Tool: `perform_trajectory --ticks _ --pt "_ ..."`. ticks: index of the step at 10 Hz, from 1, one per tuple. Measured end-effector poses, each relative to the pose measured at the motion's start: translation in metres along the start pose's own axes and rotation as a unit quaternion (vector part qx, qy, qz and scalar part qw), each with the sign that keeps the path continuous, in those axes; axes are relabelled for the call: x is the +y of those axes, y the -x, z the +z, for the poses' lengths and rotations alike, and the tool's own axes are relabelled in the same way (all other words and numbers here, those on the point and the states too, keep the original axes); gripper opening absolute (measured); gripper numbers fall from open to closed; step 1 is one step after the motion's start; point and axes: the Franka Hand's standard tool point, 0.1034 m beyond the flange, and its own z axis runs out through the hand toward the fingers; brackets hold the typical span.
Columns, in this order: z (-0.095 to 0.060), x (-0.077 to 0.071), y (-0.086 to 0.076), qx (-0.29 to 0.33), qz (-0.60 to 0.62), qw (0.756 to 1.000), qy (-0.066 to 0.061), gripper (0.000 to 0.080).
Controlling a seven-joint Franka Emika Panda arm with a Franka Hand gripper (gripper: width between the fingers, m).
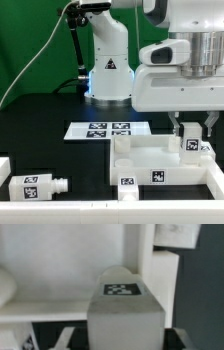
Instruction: Assemble one leg
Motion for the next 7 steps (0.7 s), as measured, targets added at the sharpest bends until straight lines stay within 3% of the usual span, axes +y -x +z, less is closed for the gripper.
perform_trajectory --ticks 2,3,7 --pt "0.0011 0.0018 -0.0008 0.002 0.128 0.992 -0.008 0.0284" --pt "0.0011 0.0015 -0.0008 0.004 0.162 0.987 -0.005 0.0284" --pt "0.0011 0.0032 -0.0005 -0.005 0.353 0.936 -0.006 0.0284"
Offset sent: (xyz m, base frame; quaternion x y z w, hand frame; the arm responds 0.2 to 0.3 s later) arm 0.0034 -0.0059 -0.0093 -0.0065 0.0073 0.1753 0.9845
